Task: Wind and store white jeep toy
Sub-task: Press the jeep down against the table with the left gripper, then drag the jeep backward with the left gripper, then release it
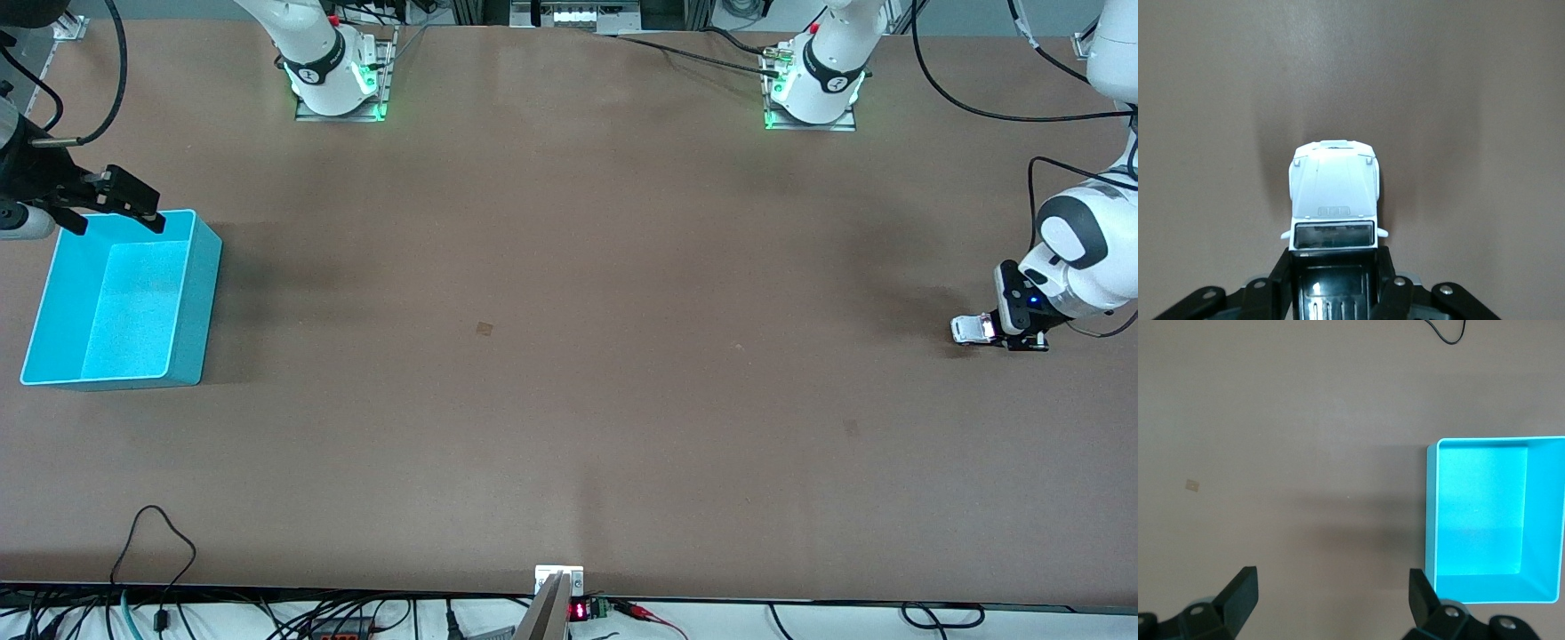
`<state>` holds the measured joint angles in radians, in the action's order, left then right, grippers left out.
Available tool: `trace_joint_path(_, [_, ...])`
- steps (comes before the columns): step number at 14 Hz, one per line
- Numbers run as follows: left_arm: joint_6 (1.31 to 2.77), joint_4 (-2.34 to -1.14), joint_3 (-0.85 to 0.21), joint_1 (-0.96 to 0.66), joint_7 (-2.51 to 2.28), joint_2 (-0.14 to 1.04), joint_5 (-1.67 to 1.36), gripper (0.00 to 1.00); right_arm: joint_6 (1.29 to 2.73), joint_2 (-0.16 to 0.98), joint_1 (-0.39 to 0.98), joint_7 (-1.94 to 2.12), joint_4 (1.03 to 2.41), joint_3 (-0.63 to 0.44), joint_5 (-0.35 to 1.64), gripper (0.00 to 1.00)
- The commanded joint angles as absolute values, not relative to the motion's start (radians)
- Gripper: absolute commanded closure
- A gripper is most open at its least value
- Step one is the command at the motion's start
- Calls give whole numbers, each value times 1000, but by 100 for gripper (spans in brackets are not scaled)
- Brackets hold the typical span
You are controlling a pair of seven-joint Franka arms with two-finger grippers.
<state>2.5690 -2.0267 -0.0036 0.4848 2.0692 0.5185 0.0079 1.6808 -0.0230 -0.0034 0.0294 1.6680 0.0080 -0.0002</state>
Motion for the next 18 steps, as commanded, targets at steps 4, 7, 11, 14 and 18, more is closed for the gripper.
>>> trace_joint_path(4, [2603, -1996, -3, 505, 2123, 655, 15, 69, 1680, -44, -9, 43, 1689, 9, 15, 0])
trace_joint_path(7, [2582, -1987, -5, 506, 2122, 653, 15, 54, 1680, -44, -9, 43, 1689, 9, 15, 0])
trace_joint_path(11, [2424, -1922, -12, 506, 2118, 614, 8, 0, 1678, -44, -9, 44, 1689, 9, 15, 0])
trace_joint_path(14, [2236, -1861, -24, 495, 2106, 559, 8, 0, 1678, -44, -9, 43, 1689, 9, 15, 0])
trace_joint_path(18, [2097, -1830, -41, 495, 2033, 483, 15, 0, 1678, -44, -9, 43, 1689, 9, 15, 0])
